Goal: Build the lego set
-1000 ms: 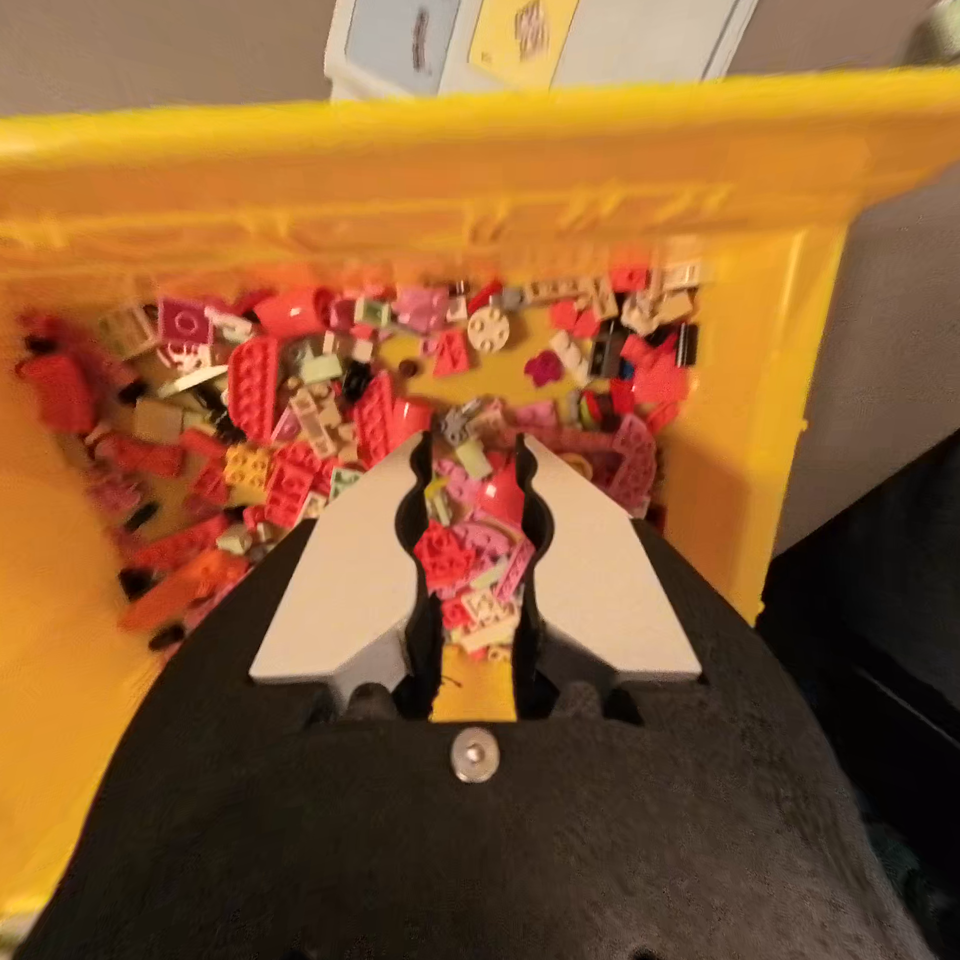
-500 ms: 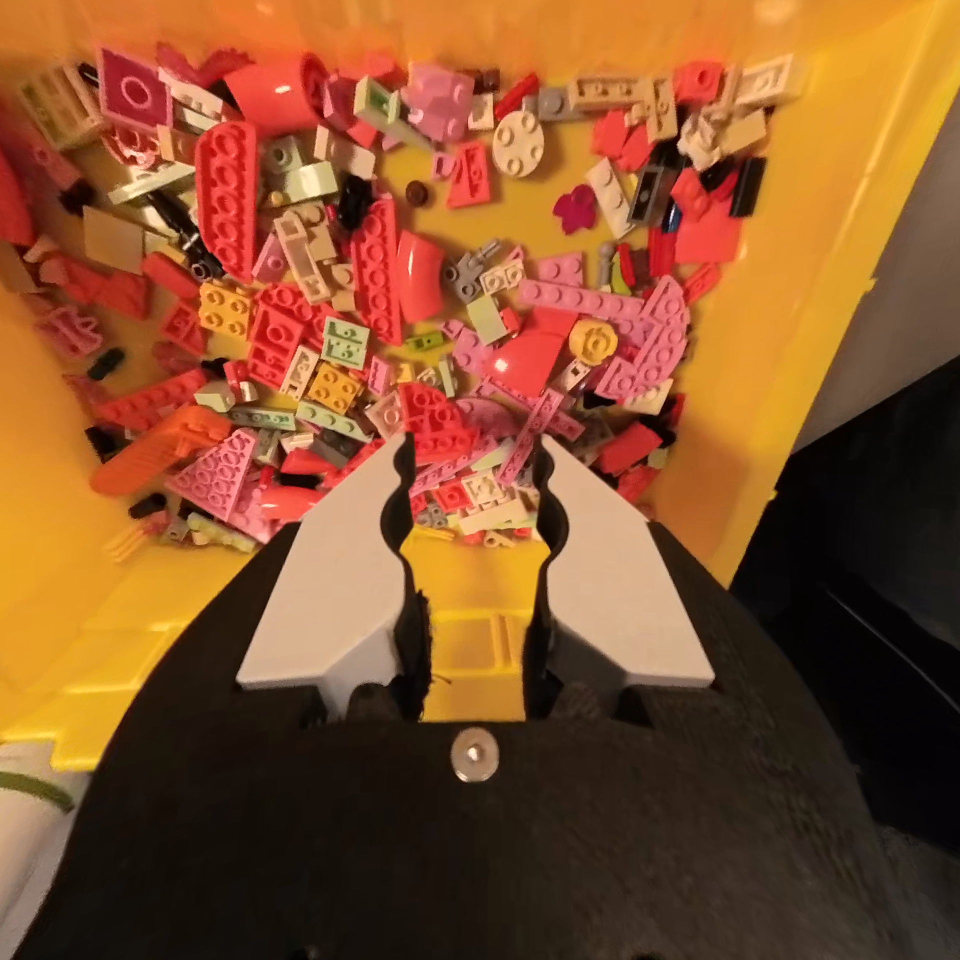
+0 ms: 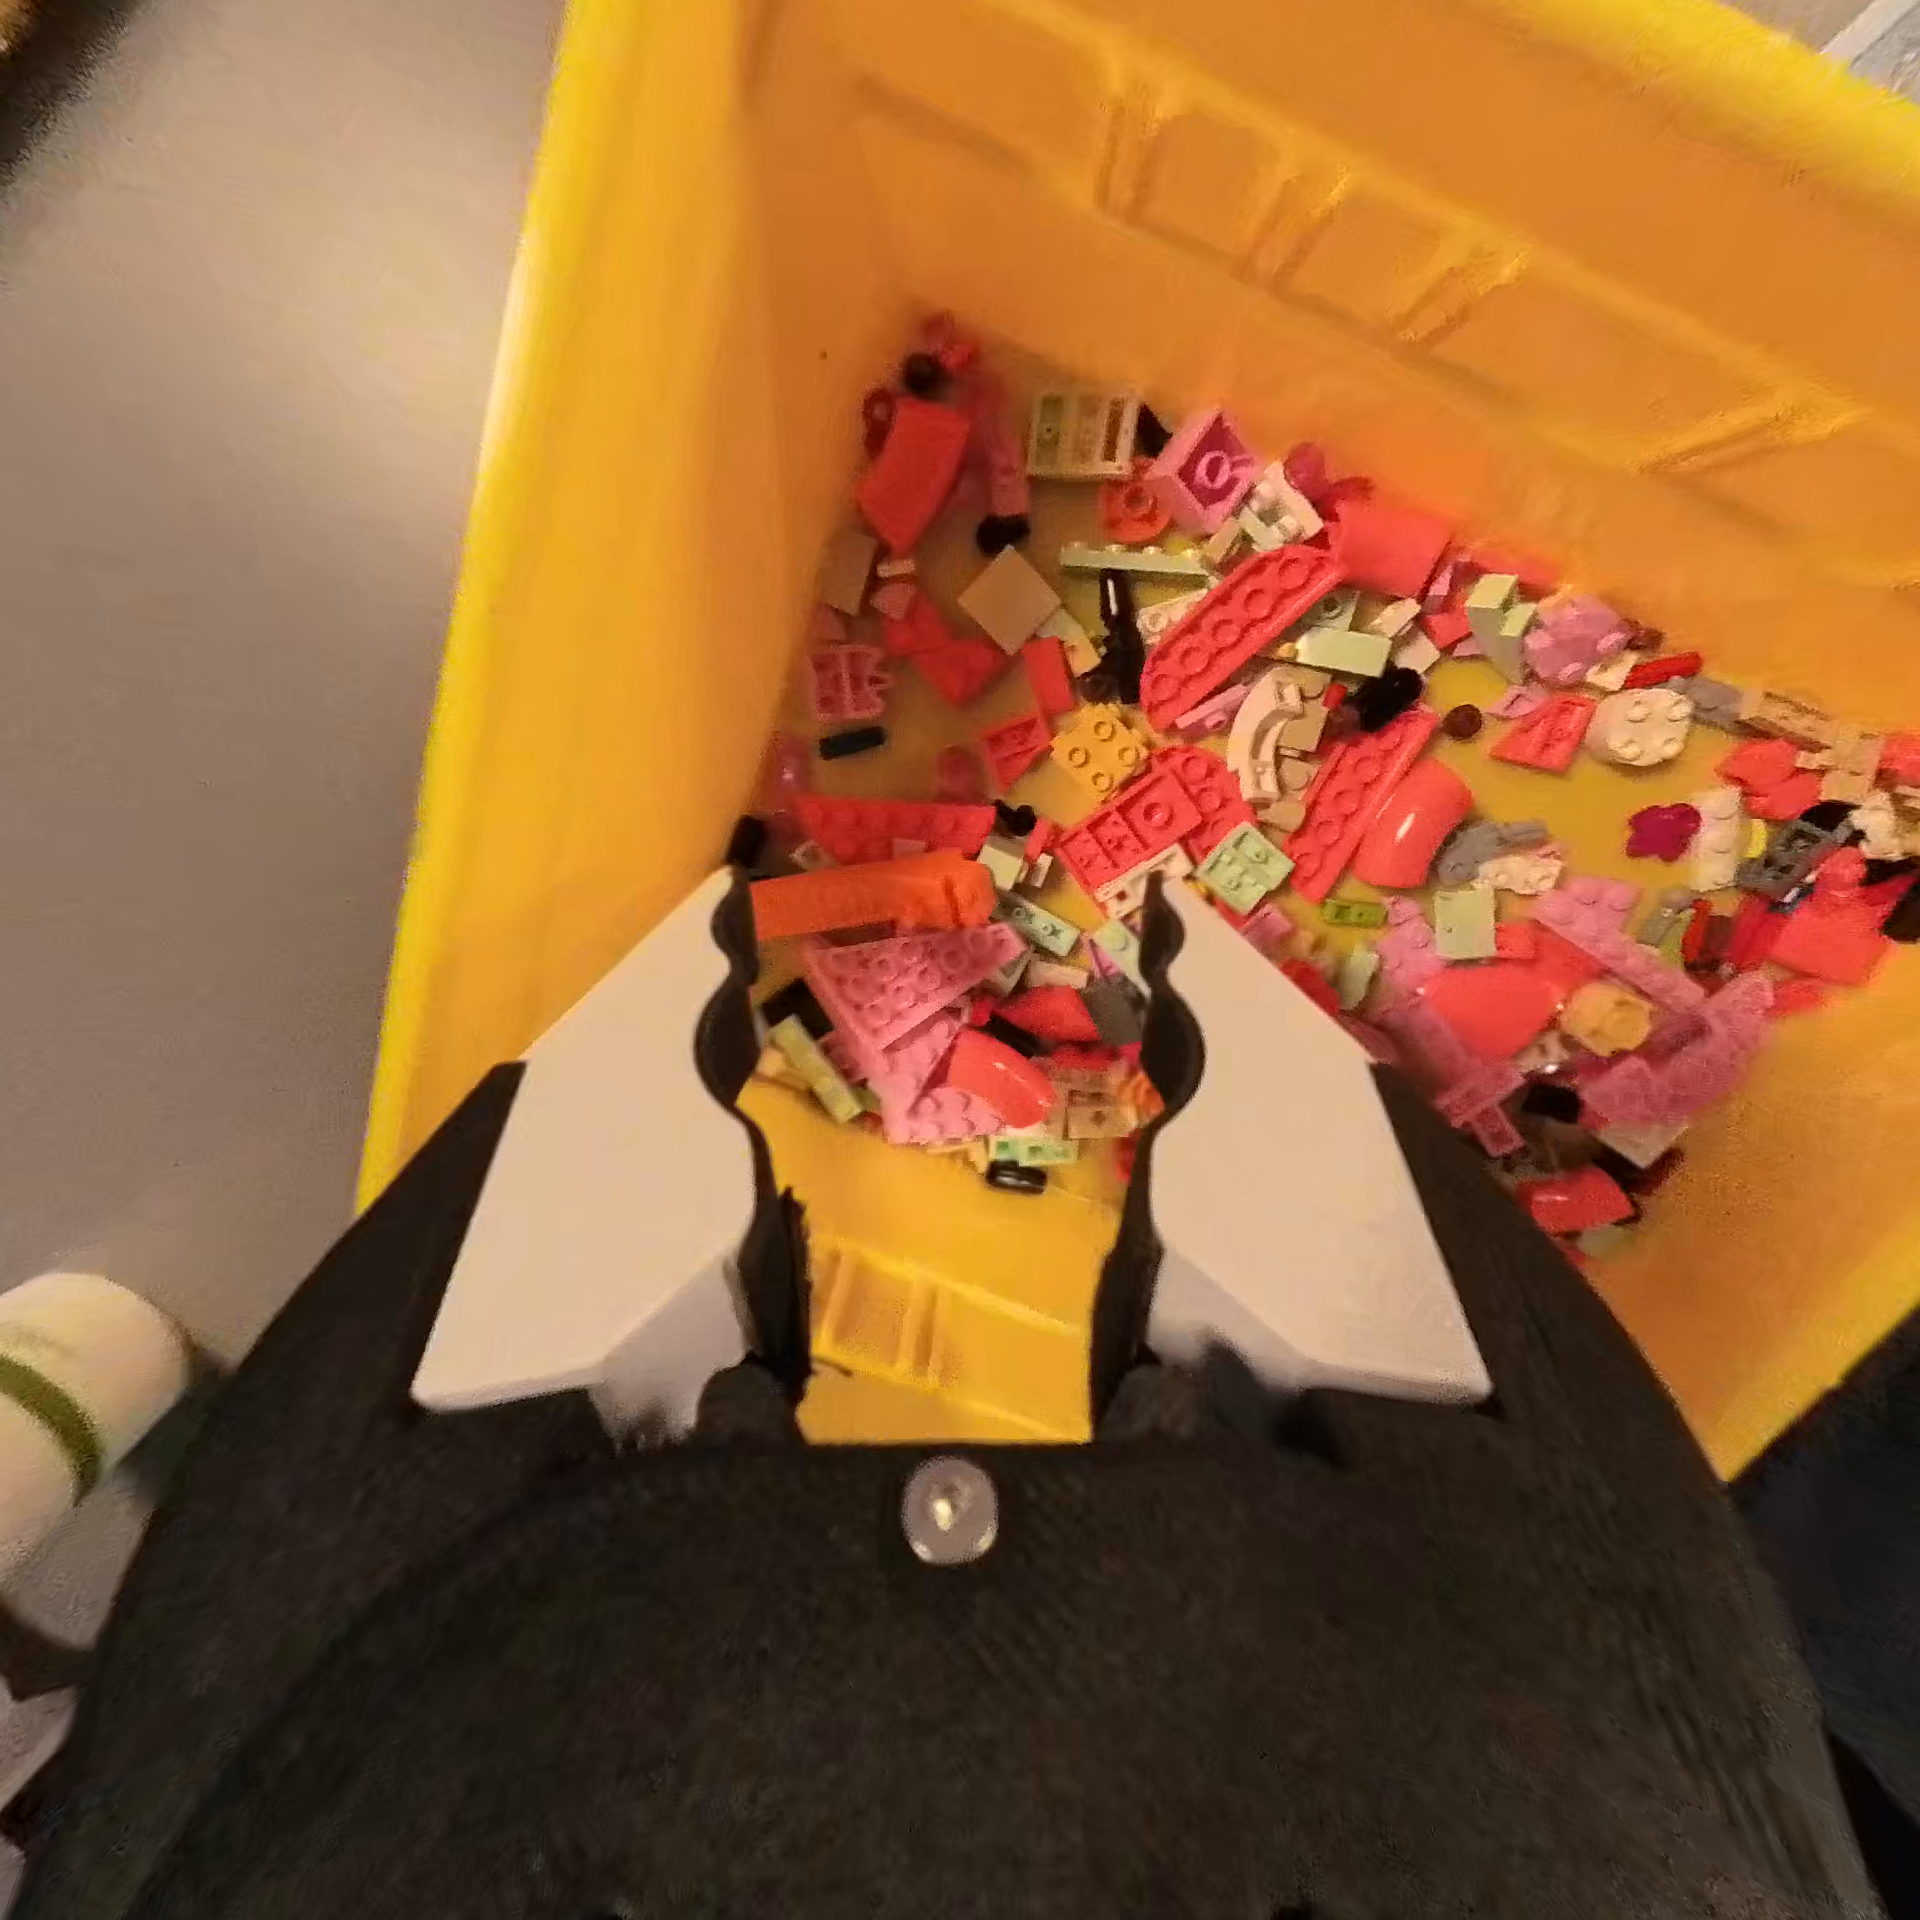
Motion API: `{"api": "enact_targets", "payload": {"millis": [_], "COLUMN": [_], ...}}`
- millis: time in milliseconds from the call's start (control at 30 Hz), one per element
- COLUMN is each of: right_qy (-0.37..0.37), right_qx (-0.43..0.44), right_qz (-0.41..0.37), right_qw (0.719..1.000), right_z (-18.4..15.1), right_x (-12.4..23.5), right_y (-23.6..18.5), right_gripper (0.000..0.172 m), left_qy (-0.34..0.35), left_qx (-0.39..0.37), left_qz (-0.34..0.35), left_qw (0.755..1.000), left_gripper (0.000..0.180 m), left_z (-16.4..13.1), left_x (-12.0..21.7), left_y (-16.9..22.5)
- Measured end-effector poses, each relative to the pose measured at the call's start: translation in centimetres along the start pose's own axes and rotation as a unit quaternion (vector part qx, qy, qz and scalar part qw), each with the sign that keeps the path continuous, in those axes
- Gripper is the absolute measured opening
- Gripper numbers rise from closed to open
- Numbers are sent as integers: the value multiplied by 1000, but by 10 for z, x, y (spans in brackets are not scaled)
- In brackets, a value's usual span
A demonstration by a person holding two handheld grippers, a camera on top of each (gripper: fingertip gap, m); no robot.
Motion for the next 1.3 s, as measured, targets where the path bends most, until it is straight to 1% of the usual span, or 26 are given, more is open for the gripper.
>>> {"api": "enact_targets", "payload": {"millis": [67, 200, 333, 433, 467, 500, 533, 667, 700, 733, 767, 833, 900, 967, 1067, 1167, 1233, 1300], "right_qy": [0, -1, -2, -3, -3, -3, -3, -5, -5, -5, -5, -5, -5, -5, -5, -6, -7, -7], "right_qx": [0, 2, 4, 6, 7, 8, 9, 16, 17, 18, 19, 20, 19, 19, 19, 20, 21, 23], "right_qz": [1, 2, 4, 5, 5, 6, 6, 9, 10, 11, 12, 13, 13, 14, 14, 13, 14, 14], "right_qw": [1000, 1000, 1000, 1000, 1000, 1000, 1000, 1000, 1000, 1000, 1000, 1000, 1000, 1000, 1000, 1000, 1000, 1000], "right_z": [0, 0, 0, 0, 0, 0, 0, 0, 0, 0, 0, 0, 0, 0, 0, 0, 0, 0], "right_x": [0, 0, -1, -1, -1, -1, -1, -1, -1, -1, -1, -1, -1, -1, -1, -1, -2, -2], "right_y": [0, -1, -1, -2, -2, -2, -2, -4, -4, -5, -5, -5, -5, -5, -5, -5, -6, -6], "right_gripper": [15, 15, 15, 15, 15, 15, 15, 14, 14, 14, 14, 14, 14, 14, 14, 13, 13, 13], "left_qy": [-29, -98, -134, -141, -147, -157, -167, -186, -184, -175, -163, -131, -77, -13, 38, 41, 19, -14], "left_qx": [-1, 7, 16, 11, 9, 8, 8, 4, 3, 4, 10, 27, 38, 35, 20, 9, 14, 21], "left_qz": [-15, -6, -8, -2, -6, -24, -42, -83, -101, -123, -137, -117, -77, -54, -45, -55, -85, -95], "left_qw": [999, 995, 991, 990, 989, 987, 985, 979, 978, 977, 977, 984, 993, 998, 998, 998, 996, 995], "left_gripper": [69, 66, 61, 47, 46, 31, 22, 15, 10, 9, 14, 25, 32, 34, 32, 26, 24, 24], "left_z": [0, -5, -9, -9, -10, -12, -15, -21, -22, -22, -21, -16, -6, 7, 21, 30, 32, 31], "left_x": [-10, -25, -35, -35, -35, -35, -35, -32, -31, -28, -26, -21, -17, -13, -13, -19, -27, -36], "left_y": [0, -3, -6, -9, -9, -6, -4, 4, 8, 11, 13, 7, -3, -8, -7, -2, 5, 8]}}
Point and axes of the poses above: each gripper's, where its closed fingertips meet, x back along the fingers, z out of its top, y = z × x across the jaws, the point moved 7 cm from there along x, back along the fingers, and after that the axes turned 3 degrees about z, right-handed, at the moved point
